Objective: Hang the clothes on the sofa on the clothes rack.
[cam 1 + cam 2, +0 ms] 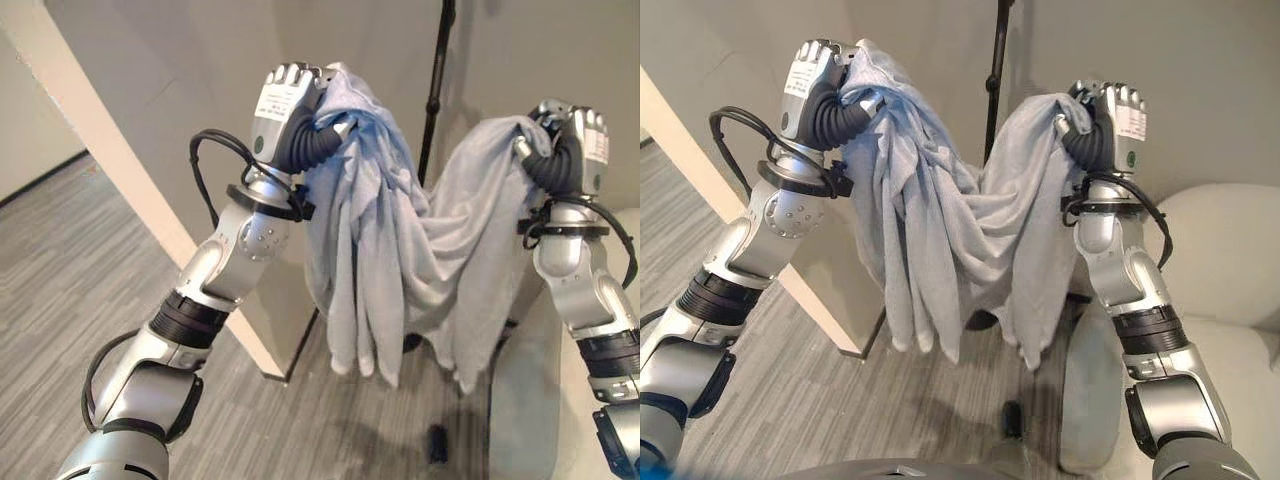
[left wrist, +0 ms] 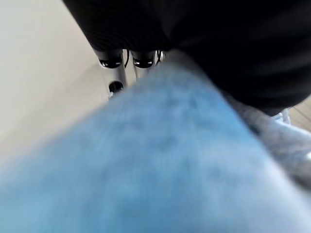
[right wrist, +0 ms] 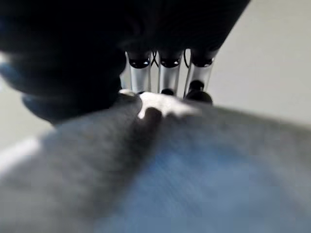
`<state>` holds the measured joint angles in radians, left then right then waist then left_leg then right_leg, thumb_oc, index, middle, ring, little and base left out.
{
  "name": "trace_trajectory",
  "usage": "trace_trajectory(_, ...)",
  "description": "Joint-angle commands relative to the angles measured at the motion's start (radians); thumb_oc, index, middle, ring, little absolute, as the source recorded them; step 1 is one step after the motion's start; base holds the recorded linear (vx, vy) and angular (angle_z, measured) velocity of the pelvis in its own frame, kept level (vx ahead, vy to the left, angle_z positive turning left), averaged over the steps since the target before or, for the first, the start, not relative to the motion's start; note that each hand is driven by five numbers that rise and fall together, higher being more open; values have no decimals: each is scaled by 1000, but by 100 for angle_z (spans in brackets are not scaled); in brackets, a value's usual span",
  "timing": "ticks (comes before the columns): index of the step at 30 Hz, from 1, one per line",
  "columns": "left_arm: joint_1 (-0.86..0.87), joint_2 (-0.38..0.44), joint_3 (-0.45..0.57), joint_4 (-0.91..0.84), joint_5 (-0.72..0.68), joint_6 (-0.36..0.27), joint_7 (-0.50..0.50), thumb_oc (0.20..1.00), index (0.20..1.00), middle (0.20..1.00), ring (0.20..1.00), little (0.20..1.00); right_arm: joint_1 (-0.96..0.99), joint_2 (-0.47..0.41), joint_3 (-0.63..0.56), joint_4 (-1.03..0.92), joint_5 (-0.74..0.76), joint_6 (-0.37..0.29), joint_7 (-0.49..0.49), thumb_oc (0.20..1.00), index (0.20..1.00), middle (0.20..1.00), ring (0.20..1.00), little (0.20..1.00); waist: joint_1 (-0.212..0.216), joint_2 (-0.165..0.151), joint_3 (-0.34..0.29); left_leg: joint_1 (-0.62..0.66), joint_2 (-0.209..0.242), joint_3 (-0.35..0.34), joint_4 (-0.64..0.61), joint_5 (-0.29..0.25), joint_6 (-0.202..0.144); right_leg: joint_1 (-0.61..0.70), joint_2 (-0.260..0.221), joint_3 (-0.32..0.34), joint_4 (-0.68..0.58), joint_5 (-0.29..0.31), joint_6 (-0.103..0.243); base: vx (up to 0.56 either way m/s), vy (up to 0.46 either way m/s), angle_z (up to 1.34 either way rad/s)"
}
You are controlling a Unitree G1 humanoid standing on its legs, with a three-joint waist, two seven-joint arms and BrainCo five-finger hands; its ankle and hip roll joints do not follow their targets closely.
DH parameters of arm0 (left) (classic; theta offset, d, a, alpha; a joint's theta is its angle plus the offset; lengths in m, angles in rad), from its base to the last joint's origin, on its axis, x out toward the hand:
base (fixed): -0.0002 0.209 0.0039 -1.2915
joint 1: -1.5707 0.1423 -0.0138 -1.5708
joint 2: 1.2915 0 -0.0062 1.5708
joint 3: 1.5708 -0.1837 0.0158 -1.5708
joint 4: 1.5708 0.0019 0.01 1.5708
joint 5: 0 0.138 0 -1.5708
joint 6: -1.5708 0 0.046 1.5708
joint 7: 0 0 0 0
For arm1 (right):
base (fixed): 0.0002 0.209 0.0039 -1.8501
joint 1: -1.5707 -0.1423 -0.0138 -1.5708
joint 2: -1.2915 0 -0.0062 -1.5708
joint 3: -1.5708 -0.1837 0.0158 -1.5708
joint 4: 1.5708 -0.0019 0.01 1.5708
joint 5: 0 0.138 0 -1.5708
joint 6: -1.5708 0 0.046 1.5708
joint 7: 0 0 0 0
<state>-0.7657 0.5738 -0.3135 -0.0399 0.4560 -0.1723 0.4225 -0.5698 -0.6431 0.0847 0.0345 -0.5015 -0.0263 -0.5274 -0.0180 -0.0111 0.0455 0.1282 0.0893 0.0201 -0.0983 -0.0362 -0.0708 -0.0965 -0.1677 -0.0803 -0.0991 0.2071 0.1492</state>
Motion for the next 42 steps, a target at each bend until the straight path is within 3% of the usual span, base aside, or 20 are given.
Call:
trace_trajectory(1, -71, 38, 53, 5, 4, -24, 23, 200, 200, 200, 200, 200, -80, -13, -14, -47, 0, -45, -30, 200, 200, 200, 200, 200, -8, -43, -78, 73, 42, 37, 11, -84, -30, -8, -60, 14, 24, -28, 104, 218, -326, 12)
trace_trajectory(4, -61, 25, 80, -8, -30, -25, 27, 200, 200, 200, 200, 200, -90, -44, -8, -55, 20, -66, -37, 200, 200, 200, 200, 200, -3, -21, -93, 42, 128, 15, 42, -29, -75, 52, 10, -38, 16, -109, 51, 168, -385, 4)
trace_trajectory(7, -52, 24, 89, -12, -40, -26, 22, 200, 200, 200, 200, 200, -88, -54, -11, -59, 37, -79, -39, 200, 200, 200, 200, 200, -4, -17, -95, 15, 150, -11, 96, 6, -95, 77, 39, -60, 13, -133, 25, 100, -213, 27)
trace_trajectory(10, -33, 18, 96, -15, -63, -21, 11, 200, 200, 200, 200, 200, -80, -75, -10, -65, 74, -94, -31, 200, 200, 200, 200, 200, 0, -28, -77, -44, 175, -31, 242, 103, -113, 139, 67, -97, 12, -172, -16, 153, -264, 30)
trace_trajectory(13, -18, 14, 101, -17, -72, -21, 7, 200, 200, 200, 200, 200, -64, -88, -17, -72, 77, -95, -24, 200, 200, 200, 200, 200, -12, -36, -67, -72, 194, 6, 299, 103, -100, 167, 73, -115, 12, -199, -25, 31, -88, 34)
trace_trajectory(16, -16, 13, 108, -13, -71, -19, 7, 200, 200, 200, 200, 200, -56, -97, -22, -86, 83, -102, -11, 200, 200, 200, 200, 200, -2, -60, -45, -153, 121, 14, 278, 2, -58, 169, 53, -122, 12, -198, -24, -11, -58, 27)
trace_trajectory(19, -14, 17, 111, -17, -60, -23, 9, 200, 200, 200, 200, 200, -62, -105, -26, -89, 87, -111, -3, 200, 200, 200, 200, 200, 9, -50, -45, -186, 54, 34, 151, 23, -48, 159, 52, -131, 12, -193, -12, 31, 62, 14)
trace_trajectory(21, -6, 23, 113, -17, -59, -29, 13, 200, 200, 200, 200, 200, -46, -99, -25, -82, 86, -111, 1, 200, 200, 200, 200, 200, 13, -38, -51, -170, 36, 32, 85, 43, -48, 155, 57, -123, 12, -195, -10, 57, 93, -2)
trace_trajectory(24, 27, 39, 126, -35, -44, -31, 1, 200, 200, 200, 200, 200, -11, -80, -32, -84, 80, -103, 18, 200, 200, 200, 200, 200, 11, -25, -85, -112, 23, 55, 14, 48, -42, 161, 47, -125, 12, -198, -3, 128, 117, -27)
trace_trajectory(42, 52, 145, 177, -2, -26, -8, 20, 200, 200, 200, 200, 200, -11, -69, -34, -73, 149, -106, 62, 200, 200, 200, 200, 200, 34, -29, -113, -27, 5, 99, 11, 2, -9, 188, 1, -90, 14, -180, 24, 71, 53, -10)
